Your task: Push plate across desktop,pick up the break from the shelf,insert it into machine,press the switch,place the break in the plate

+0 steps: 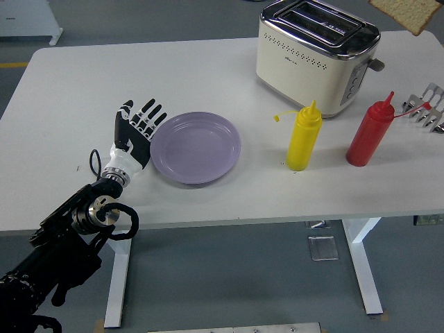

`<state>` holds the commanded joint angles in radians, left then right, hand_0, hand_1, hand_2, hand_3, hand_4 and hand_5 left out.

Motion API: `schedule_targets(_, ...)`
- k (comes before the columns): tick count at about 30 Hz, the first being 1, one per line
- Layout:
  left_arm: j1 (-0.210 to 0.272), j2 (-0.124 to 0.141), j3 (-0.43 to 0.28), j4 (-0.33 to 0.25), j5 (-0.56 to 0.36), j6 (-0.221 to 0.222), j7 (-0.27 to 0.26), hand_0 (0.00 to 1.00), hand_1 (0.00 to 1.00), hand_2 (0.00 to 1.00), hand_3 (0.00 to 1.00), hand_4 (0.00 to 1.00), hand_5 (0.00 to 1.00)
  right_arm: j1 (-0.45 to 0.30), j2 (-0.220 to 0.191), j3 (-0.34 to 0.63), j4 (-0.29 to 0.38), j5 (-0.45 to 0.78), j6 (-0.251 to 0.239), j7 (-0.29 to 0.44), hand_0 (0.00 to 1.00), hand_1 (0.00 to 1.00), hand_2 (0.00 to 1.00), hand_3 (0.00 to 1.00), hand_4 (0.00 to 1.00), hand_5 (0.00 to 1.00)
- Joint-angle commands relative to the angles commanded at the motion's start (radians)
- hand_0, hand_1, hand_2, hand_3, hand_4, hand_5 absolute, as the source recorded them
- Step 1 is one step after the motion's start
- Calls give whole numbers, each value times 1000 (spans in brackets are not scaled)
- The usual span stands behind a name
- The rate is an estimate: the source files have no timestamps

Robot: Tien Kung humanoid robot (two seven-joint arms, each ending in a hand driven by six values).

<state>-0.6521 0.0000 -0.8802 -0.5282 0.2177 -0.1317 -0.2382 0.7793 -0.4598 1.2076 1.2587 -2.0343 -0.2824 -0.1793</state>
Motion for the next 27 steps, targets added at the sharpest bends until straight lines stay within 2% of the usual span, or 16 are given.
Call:
schedule_targets(6,-23,0,44,19,-20,-5,2,886,870,857,788,556,998,92,69,-69,-15,36,-15,1,271,356,423,464,305,2)
schedule_targets(11,-25,0,43,-2,-14,-1,-1,886,870,857,787,555,998,152,133,-127,-66,86,-23,13,272,355,422,465,297,2)
schedule_targets(16,-6,0,-18,-73,38,18,-5,886,870,857,787,555,998,196,179,-171,-142,109,-33,30,272,355,422,465,297,2)
schedule_targets(22,56,0,-149,-200,143,98,-26,870,864,852,785,556,998,234,216,-191,-241,116,-58,51,277,354,421,465,293,2)
schedule_targets(27,106,0,-255,-309,178,137,-31,863,859,849,785,556,998,265,245,-204,-322,125,-74,70,274,353,420,463,284,2)
